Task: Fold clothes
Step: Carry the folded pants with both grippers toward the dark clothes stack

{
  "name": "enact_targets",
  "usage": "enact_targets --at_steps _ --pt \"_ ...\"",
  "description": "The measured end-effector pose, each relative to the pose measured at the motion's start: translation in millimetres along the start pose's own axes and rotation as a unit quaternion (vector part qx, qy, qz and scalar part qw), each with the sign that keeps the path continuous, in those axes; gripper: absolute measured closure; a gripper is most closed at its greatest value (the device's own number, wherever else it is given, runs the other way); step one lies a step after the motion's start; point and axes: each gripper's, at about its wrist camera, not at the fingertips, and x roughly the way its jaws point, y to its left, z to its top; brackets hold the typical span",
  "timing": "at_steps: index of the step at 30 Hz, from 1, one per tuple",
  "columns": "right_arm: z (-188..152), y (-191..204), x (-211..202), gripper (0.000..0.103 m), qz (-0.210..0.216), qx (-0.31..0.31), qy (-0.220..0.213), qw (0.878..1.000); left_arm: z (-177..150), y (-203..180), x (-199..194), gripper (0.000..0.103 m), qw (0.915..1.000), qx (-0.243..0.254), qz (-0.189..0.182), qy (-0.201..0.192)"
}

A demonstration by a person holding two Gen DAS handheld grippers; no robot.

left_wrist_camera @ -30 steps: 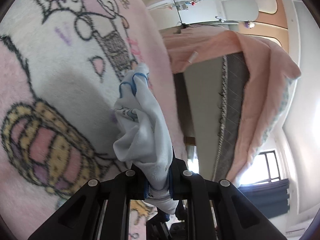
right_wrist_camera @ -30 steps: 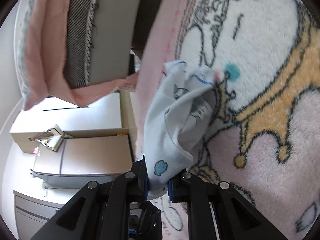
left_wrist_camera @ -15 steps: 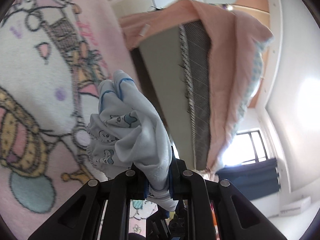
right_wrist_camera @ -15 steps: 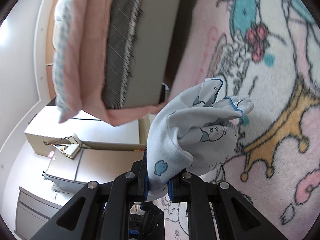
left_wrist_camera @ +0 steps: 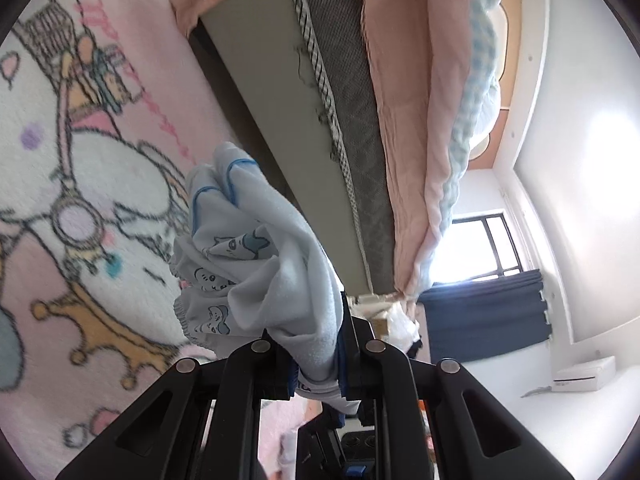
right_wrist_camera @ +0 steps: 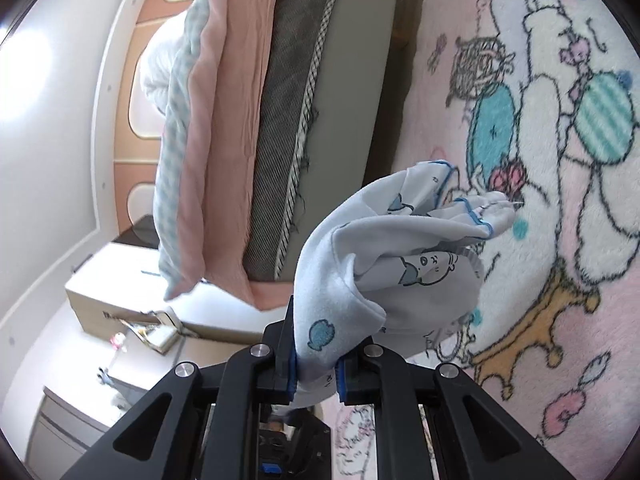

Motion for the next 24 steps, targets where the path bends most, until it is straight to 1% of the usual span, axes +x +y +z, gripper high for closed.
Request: enact_targets --at_steps 5,10,13,18,24 --pt "10.9 8.7 -16.7 0.092 0.009 -0.002 -0.016 1.0 -8.1 -13.1 7.2 0.091 0.9998 0.012 -0.008 0.012" --pt "18.1 16.4 -33.2 0.092 0.014 -0.011 -0.028 0.999 -13.5 -27.6 19.5 0.091 0.9993 0.009 -0.029 0.023" --pt "24.7 22.3 -48.4 0.092 0.016 -0.015 -0.043 0.999 -19.0 -38.5 31.2 0.091 0.9985 0.01 -0.04 0.037" --pt "42.5 28.9 -83.0 0.092 0.021 -0.014 -0.074 0.997 -37.2 -61.0 58.3 0.091 0.9959 0.015 -0.049 0.074" --pt "60.0 33.9 -123.4 0.092 0.009 -0.021 -0.118 0.993 -61.4 -82.4 89.0 0.091 0.9922 0.039 -0.049 0.108"
